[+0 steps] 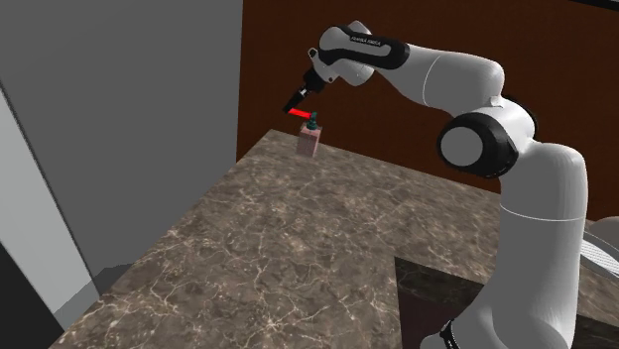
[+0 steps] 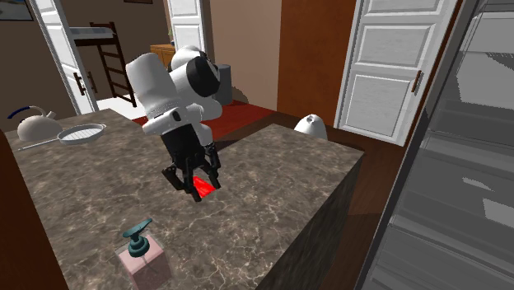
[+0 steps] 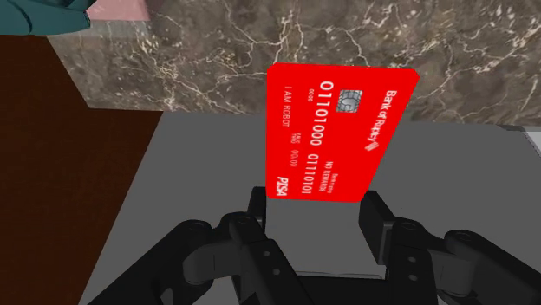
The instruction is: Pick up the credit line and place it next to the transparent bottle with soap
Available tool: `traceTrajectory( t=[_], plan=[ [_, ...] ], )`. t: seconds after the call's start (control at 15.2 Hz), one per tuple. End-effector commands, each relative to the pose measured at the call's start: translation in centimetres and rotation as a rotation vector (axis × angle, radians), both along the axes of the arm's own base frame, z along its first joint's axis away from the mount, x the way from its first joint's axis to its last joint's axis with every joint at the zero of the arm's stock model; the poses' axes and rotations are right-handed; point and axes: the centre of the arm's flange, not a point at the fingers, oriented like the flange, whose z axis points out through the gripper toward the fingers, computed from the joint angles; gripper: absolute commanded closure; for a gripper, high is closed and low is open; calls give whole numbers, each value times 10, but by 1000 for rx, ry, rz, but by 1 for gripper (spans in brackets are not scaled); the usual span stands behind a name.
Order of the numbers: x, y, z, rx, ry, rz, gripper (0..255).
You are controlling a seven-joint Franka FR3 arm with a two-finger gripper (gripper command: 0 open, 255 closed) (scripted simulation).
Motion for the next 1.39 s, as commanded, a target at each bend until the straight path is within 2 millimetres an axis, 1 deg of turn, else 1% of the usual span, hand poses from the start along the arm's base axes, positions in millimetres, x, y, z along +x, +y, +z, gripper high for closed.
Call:
traceTrajectory(
  t=[0.0, 1.32],
  plan=[
    [0, -1, -10, 0, -1, 0, 255],
    [0, -1, -115, 0, -1, 0, 255]
  ],
)
